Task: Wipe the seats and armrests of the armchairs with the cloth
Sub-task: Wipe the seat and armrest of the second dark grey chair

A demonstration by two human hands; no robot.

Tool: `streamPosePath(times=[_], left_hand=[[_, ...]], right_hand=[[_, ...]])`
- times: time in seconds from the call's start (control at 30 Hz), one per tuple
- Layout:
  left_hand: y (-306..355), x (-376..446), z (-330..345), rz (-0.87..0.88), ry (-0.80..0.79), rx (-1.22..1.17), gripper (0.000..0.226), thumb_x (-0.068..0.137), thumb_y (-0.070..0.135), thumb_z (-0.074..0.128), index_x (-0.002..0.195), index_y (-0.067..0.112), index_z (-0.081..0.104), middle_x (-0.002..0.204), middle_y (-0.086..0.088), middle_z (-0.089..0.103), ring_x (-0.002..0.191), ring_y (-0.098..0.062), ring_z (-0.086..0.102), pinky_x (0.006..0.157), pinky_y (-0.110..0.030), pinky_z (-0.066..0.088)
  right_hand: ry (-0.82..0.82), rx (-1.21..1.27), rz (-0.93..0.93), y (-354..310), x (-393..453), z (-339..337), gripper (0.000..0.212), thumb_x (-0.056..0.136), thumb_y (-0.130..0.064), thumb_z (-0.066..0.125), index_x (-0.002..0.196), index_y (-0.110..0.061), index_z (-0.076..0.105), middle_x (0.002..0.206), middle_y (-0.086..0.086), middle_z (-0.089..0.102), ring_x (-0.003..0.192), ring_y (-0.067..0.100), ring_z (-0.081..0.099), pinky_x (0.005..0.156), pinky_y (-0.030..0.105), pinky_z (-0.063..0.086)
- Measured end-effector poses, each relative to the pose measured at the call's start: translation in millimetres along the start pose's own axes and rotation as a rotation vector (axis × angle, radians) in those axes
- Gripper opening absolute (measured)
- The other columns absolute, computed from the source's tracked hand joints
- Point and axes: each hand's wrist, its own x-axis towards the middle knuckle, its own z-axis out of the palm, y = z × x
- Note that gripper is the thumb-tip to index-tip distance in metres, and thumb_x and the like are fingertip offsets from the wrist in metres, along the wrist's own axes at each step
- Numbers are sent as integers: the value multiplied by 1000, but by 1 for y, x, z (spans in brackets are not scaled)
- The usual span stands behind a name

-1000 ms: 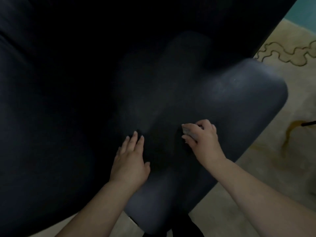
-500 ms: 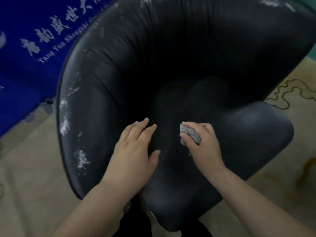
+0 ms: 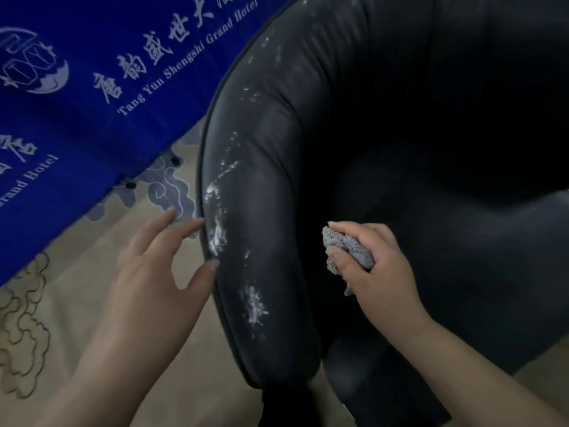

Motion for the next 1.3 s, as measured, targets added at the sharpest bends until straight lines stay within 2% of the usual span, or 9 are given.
streamPosePath(times=[0.17,0.27,0.5,0.67,0.83,0.93,1.07,1.17,1.3], left_hand=[[-36,0,7,28,-165,-116,62,73,45,76,122,57,40,136,21,48,121,-3,49,94,-25,41],[-49,-1,12,59,-236,-142,79,67,53,77,134,53,35,118,27,48,105,4,48,82,-19,38],[-66,1,22,149,-231,-172,90,67,53,78,142,41,29,132,27,47,122,1,48,88,-18,38],[-67,-3,29,128,-212,-215,90,68,46,80,144,39,32,128,24,48,119,-5,50,88,-18,37],[-68,-6,34,97,-206,-272,90,68,40,80,145,42,34,113,27,48,112,-5,56,81,-19,39],[-67,-5,34,81,-224,-292,90,70,40,80,146,41,31,120,24,52,115,-3,55,91,-26,48],[-64,-5,33,58,-229,-301,91,73,41,80,147,40,27,134,13,55,119,-8,55,97,-37,51],[-63,-5,32,59,-225,-297,91,74,37,80,147,40,27,132,13,57,118,-7,56,95,-38,51],[-63,-3,33,80,-234,-305,89,76,33,79,148,36,28,127,25,50,111,4,53,92,-30,51]], right_hand=[[53,-6,-16,-19,-3,35,31,85,-30,65,109,-49,62,105,-22,49,95,9,59,73,30,57],[121,-12,-20,-26,-7,51,30,85,-29,65,111,-46,63,105,-21,49,95,8,60,76,29,55],[247,-57,-17,-32,-19,72,30,87,-25,65,111,-43,63,110,-15,53,98,-3,56,79,6,45],[205,-70,-26,-39,-25,77,27,88,-27,64,112,-39,64,113,-11,54,102,-1,56,81,8,45],[122,-248,-244,-38,-48,114,33,89,-43,56,121,-37,62,110,-6,45,104,13,50,91,18,41],[106,-375,-291,-26,-49,116,37,89,-39,57,124,-32,61,109,0,44,101,19,46,92,19,39],[177,-224,-170,-18,-35,95,34,91,-28,58,124,-35,57,108,-2,41,104,15,50,96,23,42],[223,-156,-198,-23,-47,101,36,91,-38,54,126,-39,57,110,-5,41,105,10,50,95,13,38],[111,-302,-273,-12,-63,110,39,90,-33,60,128,-39,54,111,0,39,104,20,47,97,23,40]])
